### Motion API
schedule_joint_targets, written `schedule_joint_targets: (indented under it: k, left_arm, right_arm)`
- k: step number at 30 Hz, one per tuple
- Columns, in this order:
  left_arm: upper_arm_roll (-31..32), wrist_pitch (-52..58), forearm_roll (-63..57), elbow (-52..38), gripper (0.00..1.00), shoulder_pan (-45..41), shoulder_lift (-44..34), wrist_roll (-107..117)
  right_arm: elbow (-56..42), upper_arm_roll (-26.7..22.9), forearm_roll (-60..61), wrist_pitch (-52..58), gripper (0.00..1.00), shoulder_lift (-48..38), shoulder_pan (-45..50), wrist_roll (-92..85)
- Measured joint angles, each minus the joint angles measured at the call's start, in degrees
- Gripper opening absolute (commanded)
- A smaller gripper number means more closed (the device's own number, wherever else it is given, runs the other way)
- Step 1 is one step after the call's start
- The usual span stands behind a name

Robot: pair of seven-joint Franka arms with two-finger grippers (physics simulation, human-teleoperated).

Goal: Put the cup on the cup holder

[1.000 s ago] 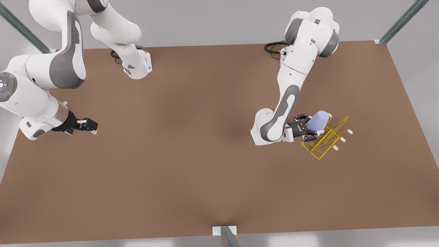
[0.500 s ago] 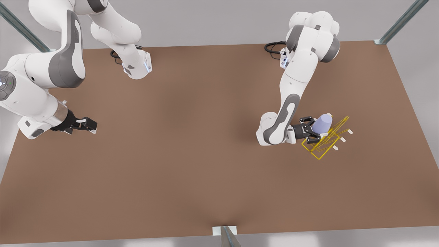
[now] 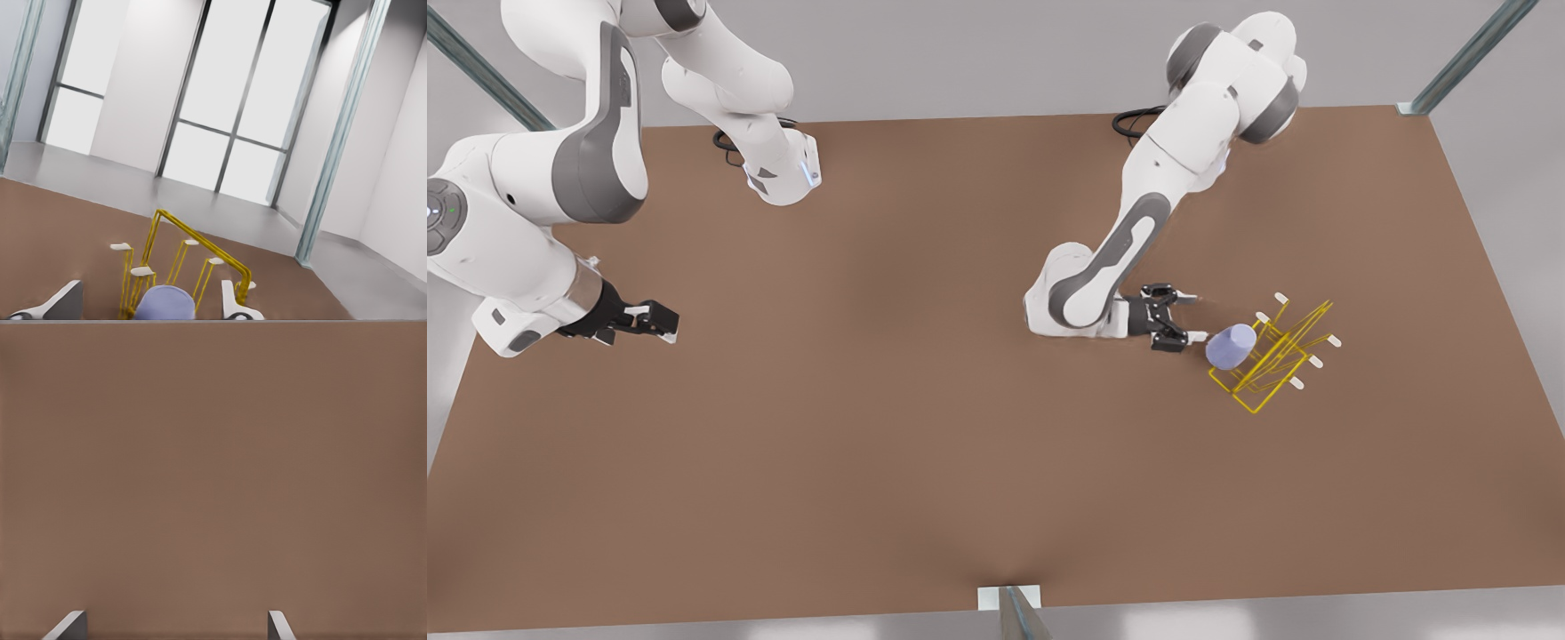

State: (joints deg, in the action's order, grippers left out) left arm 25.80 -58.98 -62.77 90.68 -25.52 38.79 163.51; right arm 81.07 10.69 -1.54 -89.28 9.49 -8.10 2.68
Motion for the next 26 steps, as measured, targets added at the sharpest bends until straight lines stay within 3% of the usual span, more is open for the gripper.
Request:
schedule_joint_targets:
  k: [2, 4, 6, 10, 11, 14, 15, 18, 21, 26]
  left_arm:
    - [9.57, 0.40, 7.75, -16.57, 1.00, 0.18, -1.99, -1.28]
    - [14.34, 0.27, 15.07, -26.79, 1.00, 3.14, -4.55, -4.56]
    - [18.85, -1.17, 21.57, -29.81, 1.00, 9.59, -6.12, -9.35]
    - [20.12, -3.75, 27.68, -30.29, 1.00, 19.48, -6.43, -24.26]
    - [15.70, -3.96, 29.27, -30.63, 1.00, 20.28, -7.16, -29.51]
    - [-7.26, -4.71, 43.57, -31.16, 1.00, 20.57, -11.38, -47.04]
    - [-12.04, -5.20, 48.43, -31.16, 1.00, 20.74, -12.14, -52.78]
    - [-15.06, -8.57, 56.38, -29.38, 1.00, 22.02, -15.06, -68.91]
    - [-15.46, -17.24, 58.99, -11.06, 1.00, 23.12, -28.47, -83.32]
    - [-15.30, -25.69, 59.84, -7.95, 1.00, 22.75, -30.48, -102.41]
  right_arm:
    - [0.00, 0.00, 0.01, 0.04, 1.00, -0.02, 0.00, -0.05]
    - [-0.01, -0.02, 0.01, 0.05, 1.00, 0.02, 0.00, -0.09]
    - [-0.01, -0.05, 0.01, 0.06, 1.00, 0.01, -0.06, -0.13]
    - [-0.01, -0.08, 0.01, 0.07, 1.00, 0.00, -0.09, -0.20]
    - [-0.01, -0.08, 0.01, 0.05, 1.00, 0.00, -0.08, -0.21]
    - [-0.01, -0.09, -0.05, 0.04, 1.00, -0.02, -0.07, -0.25]
    - [-0.01, -0.08, -0.04, 0.03, 1.00, 0.00, -0.06, -0.26]
    - [-0.01, -0.09, -0.06, -0.02, 1.00, 0.05, -0.07, -0.30]
    - [-0.01, -0.09, -0.07, -0.14, 1.00, 0.12, -0.08, -0.32]
    - [0.00, -0.09, -0.03, -0.24, 1.00, 0.12, -0.12, -0.36]
